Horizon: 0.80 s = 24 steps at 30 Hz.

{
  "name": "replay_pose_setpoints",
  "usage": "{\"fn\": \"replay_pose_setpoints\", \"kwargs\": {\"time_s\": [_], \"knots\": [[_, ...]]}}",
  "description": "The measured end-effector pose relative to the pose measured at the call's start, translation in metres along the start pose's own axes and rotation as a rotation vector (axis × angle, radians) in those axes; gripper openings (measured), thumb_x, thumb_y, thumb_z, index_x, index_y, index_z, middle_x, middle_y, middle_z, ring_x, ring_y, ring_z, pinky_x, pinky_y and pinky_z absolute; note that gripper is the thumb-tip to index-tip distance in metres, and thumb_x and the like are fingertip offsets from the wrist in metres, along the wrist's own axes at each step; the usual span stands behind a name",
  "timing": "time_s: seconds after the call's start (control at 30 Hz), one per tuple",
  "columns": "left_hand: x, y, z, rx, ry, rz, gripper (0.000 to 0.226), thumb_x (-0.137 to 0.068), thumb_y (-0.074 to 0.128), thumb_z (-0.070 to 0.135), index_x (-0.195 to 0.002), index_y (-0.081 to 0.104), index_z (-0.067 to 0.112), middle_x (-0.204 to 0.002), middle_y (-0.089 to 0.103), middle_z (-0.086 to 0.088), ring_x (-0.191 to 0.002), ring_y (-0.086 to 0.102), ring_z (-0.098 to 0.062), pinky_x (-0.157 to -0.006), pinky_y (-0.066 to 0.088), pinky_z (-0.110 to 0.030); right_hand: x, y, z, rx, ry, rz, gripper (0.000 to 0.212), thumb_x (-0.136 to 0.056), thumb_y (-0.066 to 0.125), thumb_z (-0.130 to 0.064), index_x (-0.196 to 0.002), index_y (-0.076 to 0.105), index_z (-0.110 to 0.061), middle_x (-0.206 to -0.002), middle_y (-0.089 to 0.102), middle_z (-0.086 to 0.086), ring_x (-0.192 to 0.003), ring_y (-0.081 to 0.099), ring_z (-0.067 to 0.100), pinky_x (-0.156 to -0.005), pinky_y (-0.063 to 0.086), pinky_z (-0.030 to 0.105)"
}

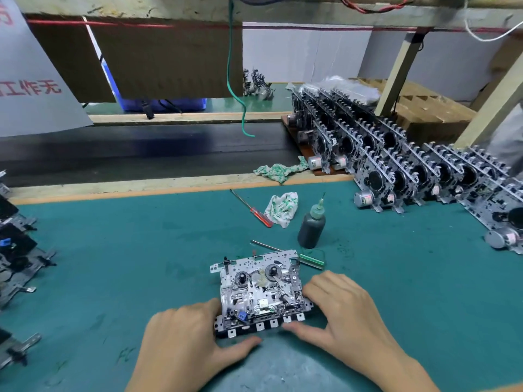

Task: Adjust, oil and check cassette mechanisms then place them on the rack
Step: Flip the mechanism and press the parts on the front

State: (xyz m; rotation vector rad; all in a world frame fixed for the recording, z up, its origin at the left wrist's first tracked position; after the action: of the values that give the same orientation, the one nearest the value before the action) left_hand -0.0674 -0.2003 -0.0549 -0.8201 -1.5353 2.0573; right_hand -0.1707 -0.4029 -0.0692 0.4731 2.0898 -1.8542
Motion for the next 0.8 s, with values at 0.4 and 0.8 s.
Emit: {"fn": "replay_pose_setpoints", "kwargs": {"time_s": [0.4, 0.8], "knots": [[0.004, 0.009, 0.000, 0.124, 0.020, 0.182, 0.052, -0.051, 0.047, 0.078, -0.042, 0.042, 0.028, -0.034, 0.041, 0.012, -0.030, 0.045, -0.008, -0.030, 0.034, -0.022, 0.005, 0.001, -0.004, -0.071, 0.043, 0.019, 0.049, -0.072, 0.056, -0.066, -0.061, 0.052, -0.018, -0.061, 0.048, -0.009, -0.064, 0.049, 0.014, -0.060, 0.035, 0.022], [0.004, 0.013, -0.002, 0.124, 0.091, 0.211, 0.060, -0.055, 0.049, 0.079, -0.046, 0.029, 0.023, -0.031, 0.036, 0.003, -0.027, 0.041, -0.015, -0.033, 0.030, -0.021, 0.005, 0.005, -0.004, -0.063, 0.020, 0.036, 0.047, -0.070, 0.058, -0.060, -0.059, 0.051, -0.015, -0.060, 0.048, -0.007, -0.063, 0.046, 0.014, -0.056, 0.037, 0.023]]}}
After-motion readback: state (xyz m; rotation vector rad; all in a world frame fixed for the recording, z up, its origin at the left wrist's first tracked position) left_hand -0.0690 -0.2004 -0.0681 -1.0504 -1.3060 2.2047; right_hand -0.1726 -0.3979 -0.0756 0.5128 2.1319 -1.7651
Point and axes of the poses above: each hand's wrist, its own x-axis away from the middle knuckle, its own y-axis out of the palm, z = x × y, the point moved 1 cm from there along -x, towards the middle knuckle
